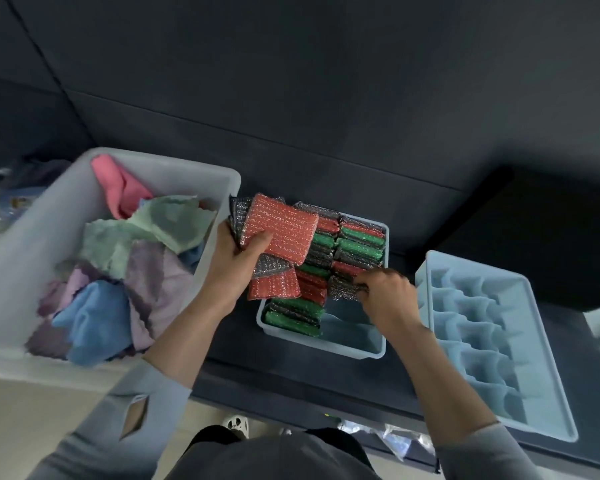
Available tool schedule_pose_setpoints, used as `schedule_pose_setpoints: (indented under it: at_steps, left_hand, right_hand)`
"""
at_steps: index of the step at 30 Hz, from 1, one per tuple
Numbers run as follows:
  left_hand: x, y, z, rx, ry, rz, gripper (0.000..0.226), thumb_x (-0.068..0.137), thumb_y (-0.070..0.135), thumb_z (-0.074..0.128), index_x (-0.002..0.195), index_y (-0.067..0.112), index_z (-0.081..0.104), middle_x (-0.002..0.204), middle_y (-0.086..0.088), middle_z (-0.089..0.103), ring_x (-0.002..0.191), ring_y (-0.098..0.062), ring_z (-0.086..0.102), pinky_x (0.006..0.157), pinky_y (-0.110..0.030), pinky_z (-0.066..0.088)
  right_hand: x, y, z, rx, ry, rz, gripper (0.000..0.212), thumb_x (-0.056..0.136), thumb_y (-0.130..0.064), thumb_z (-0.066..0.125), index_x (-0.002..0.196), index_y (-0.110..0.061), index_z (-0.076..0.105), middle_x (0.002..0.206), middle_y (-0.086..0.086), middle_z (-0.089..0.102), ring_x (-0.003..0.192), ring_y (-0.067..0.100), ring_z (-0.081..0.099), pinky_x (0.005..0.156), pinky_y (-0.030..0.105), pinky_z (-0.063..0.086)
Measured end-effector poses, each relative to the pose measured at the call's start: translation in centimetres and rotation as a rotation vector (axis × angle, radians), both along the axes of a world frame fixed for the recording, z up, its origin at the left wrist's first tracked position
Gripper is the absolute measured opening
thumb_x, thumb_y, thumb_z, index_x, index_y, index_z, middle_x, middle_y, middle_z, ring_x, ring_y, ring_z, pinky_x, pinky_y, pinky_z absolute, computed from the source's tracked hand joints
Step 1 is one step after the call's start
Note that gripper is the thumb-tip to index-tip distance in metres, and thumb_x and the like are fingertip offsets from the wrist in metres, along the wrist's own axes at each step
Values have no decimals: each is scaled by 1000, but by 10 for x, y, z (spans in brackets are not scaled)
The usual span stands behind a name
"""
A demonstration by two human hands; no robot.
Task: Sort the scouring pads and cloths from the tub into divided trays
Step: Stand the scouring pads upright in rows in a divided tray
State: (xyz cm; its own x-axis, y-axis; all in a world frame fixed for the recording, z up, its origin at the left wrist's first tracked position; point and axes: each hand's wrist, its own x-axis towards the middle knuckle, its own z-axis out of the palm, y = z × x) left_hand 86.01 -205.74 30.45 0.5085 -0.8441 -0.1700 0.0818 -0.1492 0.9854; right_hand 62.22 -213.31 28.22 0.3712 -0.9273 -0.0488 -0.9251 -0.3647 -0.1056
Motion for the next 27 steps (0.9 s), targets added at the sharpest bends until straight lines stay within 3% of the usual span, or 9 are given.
schedule_pose_setpoints:
  at_steps: [3, 8, 11, 14, 16, 18, 22, 24, 27]
  left_hand:
    - [3, -4, -4, 32, 0, -9, 98, 63, 74, 72, 142, 29, 35, 140, 6, 53, 131, -15, 49, 112, -47, 37]
    - [2, -5, -6, 44, 7, -76, 105, 62, 76, 71, 148, 36, 27, 147, 9, 45, 136, -12, 42, 115, -44, 33]
    - [-2, -3, -3, 22, 4, -124, 106, 68, 67, 72, 152, 36, 15, 145, 14, 44, 132, -1, 43, 113, -35, 35]
    - [-7, -3, -5, 7, -21, -181, 91, 85, 39, 70, 153, 33, 10, 121, 30, 48, 99, 27, 49, 91, -12, 43]
    - [-12, -3, -4, -1, -38, -223, 90, 84, 37, 70, 152, 38, 11, 121, 29, 48, 100, 23, 52, 95, -20, 46]
    - [-18, -3, -4, -4, -62, -280, 89, 79, 45, 71, 147, 49, 14, 134, 22, 47, 116, 11, 52, 104, -30, 43]
    - [-26, -6, -4, 12, -85, -413, 88, 71, 59, 75, 142, 50, 24, 131, 12, 57, 115, -4, 60, 101, -42, 49]
    - [-25, -6, -5, 28, -99, -459, 83, 71, 59, 74, 138, 48, 27, 126, 12, 59, 112, -5, 61, 99, -41, 50]
    - [-26, -6, -4, 41, -50, -504, 69, 81, 42, 69, 135, 46, 27, 125, 10, 58, 109, -5, 62, 96, -38, 52]
  right_hand:
    - [6, 0, -3, 25, 63, -22, 31, 89, -12, 62, 114, -28, 70, 103, 6, 72, 96, 28, 66, 79, 34, 52]
    - [0, 6, -36, -220, -126, -12, 23, 68, 3, 77, 84, -14, 75, 84, 2, 70, 84, 26, 63, 54, 31, 50]
    - [-6, 9, -49, -284, -118, 33, 30, 63, -1, 84, 89, -12, 72, 90, 4, 64, 81, 28, 57, 62, 35, 51]
    - [-4, 6, -42, -265, -177, -14, 46, 66, -17, 87, 106, -16, 65, 99, 4, 63, 87, 27, 56, 73, 38, 50]
    - [8, 6, -19, -170, -480, -34, 43, 82, -33, 77, 118, -17, 60, 110, 1, 62, 97, 21, 58, 81, 34, 52]
    - [22, 4, 6, 24, -795, -31, 46, 90, -46, 63, 128, -21, 57, 121, -7, 57, 108, 7, 57, 84, 19, 51]
    - [33, -5, 26, 200, -775, 32, 43, 81, -36, 77, 118, -21, 63, 112, -11, 61, 101, 2, 56, 79, 1, 40]
    - [27, -11, 25, 309, -856, -37, 31, 77, -35, 81, 100, -24, 63, 98, -10, 64, 93, 8, 58, 82, 11, 45]
    - [11, -15, 23, 451, -1008, -90, 37, 73, -44, 80, 92, -19, 62, 94, 10, 68, 91, 33, 63, 90, 48, 52]
